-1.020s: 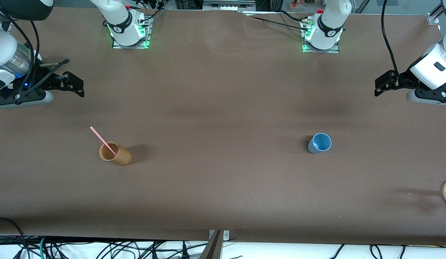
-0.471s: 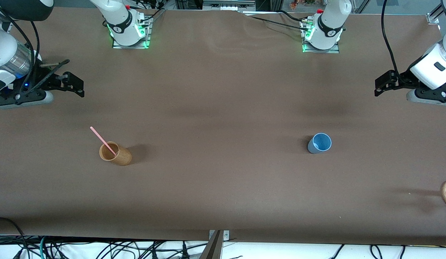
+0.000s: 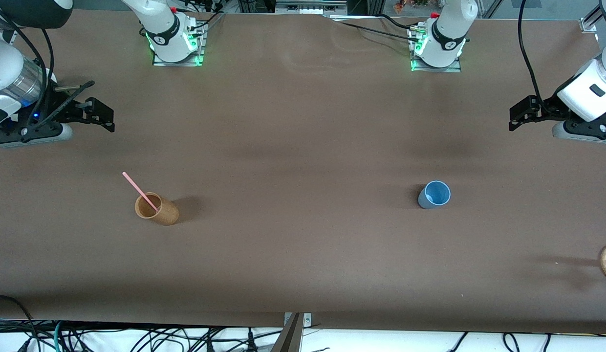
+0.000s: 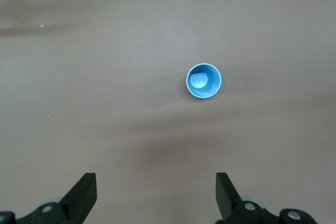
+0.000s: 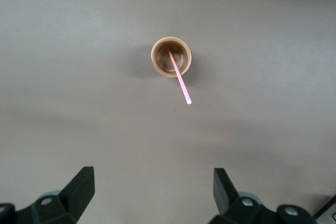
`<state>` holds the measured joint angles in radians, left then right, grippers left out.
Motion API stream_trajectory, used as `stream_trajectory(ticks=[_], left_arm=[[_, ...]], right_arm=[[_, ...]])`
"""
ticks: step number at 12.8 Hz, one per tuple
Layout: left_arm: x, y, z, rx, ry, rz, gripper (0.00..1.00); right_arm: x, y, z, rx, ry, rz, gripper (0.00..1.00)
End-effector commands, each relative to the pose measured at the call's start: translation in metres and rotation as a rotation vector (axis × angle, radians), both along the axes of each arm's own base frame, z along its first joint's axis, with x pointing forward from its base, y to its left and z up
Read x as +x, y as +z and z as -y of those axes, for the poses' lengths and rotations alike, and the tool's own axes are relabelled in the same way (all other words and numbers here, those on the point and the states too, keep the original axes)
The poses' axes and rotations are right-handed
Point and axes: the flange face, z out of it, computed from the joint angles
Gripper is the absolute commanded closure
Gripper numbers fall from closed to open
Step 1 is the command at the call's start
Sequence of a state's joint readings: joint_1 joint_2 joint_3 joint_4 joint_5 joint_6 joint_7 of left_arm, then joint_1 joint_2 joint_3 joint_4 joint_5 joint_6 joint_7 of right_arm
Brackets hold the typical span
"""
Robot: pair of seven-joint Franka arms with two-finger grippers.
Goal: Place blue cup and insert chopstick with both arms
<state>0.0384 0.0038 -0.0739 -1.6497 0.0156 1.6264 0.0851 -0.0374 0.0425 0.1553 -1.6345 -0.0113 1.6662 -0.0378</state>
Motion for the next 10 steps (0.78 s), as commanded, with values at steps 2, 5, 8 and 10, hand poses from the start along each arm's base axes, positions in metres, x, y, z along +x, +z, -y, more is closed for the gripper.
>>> stream_trajectory(ticks=[2,5,8,10], left_arm=[[-0.0043,0.0036,0.0023,-0.022,-0.005,-0.003,0.00],[-0.0039,0.0028,0.0023,-0.023,-0.005,-0.004,0.00],[-0.0039,0.0028,0.0023,-0.022,0.001,-0.004,0.00],[-0.0039,0.0028,0.0024,-0.024,0.006,-0.004,0.00]], right_arm=[[0.0020,0.0055,-0.0009,0.002,-0.013,0.006,0.00],[0.0017,0.0049,0.0026,0.002,-0.019,0.000,0.00],[0.0022,0.0056,-0.0001,0.003,-0.015,0.008,0.00],[0.0016,0.0049,0.0013,0.006,-0.020,-0.001,0.00]])
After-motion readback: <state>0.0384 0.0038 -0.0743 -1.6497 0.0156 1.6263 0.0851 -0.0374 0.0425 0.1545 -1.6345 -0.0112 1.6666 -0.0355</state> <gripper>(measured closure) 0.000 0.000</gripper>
